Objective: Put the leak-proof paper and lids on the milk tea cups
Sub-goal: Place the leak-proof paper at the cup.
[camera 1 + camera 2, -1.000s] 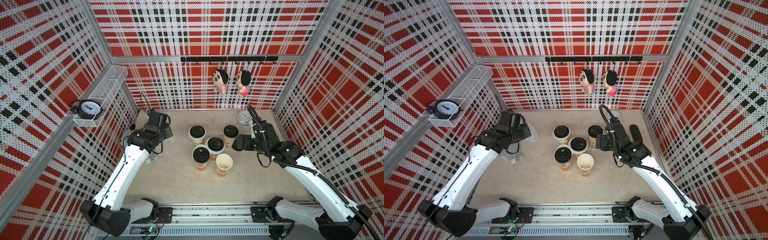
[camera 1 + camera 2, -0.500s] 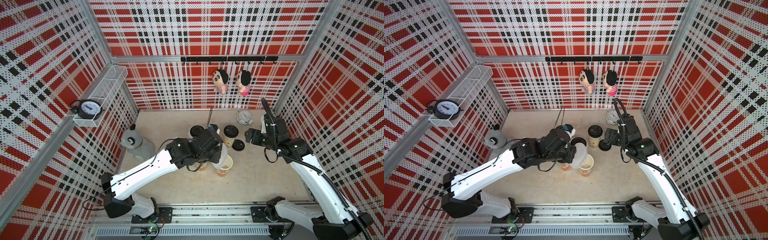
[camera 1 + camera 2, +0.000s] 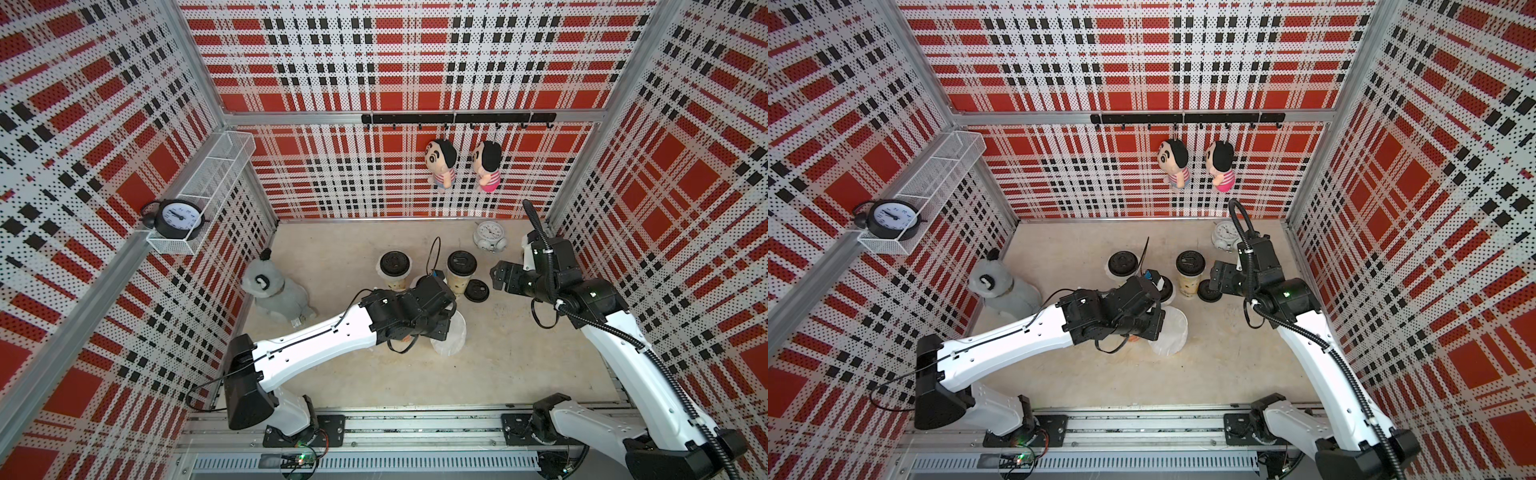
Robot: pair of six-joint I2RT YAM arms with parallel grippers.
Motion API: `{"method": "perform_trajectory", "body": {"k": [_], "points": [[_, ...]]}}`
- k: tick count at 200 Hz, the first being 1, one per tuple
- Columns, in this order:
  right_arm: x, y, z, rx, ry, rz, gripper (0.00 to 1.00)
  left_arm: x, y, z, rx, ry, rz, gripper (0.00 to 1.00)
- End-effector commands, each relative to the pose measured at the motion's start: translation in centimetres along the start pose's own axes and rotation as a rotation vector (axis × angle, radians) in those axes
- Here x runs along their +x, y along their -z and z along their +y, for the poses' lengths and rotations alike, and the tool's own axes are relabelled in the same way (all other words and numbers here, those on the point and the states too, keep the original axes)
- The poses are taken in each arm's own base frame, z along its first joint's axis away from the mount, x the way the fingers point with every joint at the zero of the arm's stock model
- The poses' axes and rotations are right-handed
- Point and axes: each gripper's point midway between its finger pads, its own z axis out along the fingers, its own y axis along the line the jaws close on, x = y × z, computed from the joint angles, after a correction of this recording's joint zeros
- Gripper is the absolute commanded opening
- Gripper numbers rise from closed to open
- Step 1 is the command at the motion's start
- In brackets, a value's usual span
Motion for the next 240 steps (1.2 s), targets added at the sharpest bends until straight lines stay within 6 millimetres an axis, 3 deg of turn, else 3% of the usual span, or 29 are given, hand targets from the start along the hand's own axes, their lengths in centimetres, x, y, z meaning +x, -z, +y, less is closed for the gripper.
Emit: {"method": "perform_trajectory", "body": {"k": [1, 102, 158, 240], "points": [[-0.1, -0.1, 0.0, -0.012, 0.003, -0.009, 0.92, -1.0, -0.6, -0.3, 0.029, 0.027, -0.035, 0.02], [0.3, -0.5, 0.2, -0.025, -0.003, 0.001, 0.92, -0.9, -2.4, 1.7, -0.037, 0.028, -0.032, 0.02], [0.6, -0.9, 0.2, -0.028, -0.003, 0.009, 0.92, -1.6, -2.3, 2.7, -0.065, 0.044, -0.056, 0.02], [0.9, -0.9, 0.1, -0.030, -0.004, 0.012, 0.92, -1.4, -3.3, 2.4, -0.055, 0.031, -0.036, 0.08]]}}
